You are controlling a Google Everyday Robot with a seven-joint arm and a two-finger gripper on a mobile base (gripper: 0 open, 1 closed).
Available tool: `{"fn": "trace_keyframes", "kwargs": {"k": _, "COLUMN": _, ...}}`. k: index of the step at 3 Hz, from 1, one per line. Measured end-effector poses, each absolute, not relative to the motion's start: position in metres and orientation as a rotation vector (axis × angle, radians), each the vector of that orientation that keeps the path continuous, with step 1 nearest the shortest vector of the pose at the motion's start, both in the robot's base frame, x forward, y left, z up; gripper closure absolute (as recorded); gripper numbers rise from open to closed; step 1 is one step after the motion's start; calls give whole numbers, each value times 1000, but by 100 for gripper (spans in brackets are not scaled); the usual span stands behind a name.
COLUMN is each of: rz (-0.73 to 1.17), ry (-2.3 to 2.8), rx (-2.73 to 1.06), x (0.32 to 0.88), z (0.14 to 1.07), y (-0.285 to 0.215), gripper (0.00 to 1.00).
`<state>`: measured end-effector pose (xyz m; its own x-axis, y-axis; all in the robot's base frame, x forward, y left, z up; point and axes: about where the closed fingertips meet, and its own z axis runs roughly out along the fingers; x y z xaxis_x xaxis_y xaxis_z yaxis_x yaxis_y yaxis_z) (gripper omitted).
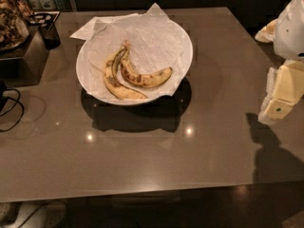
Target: Pick banana from white bowl
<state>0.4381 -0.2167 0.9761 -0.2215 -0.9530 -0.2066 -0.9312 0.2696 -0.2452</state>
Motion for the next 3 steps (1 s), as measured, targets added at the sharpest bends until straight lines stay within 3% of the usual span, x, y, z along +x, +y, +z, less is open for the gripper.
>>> {"fn": "trace_keyframes", "kwargs": {"k": 3, "rz": -202, "ry": 2263, "rx": -1828, "x": 450, "z": 976, "y": -182, "gripper": 0}}
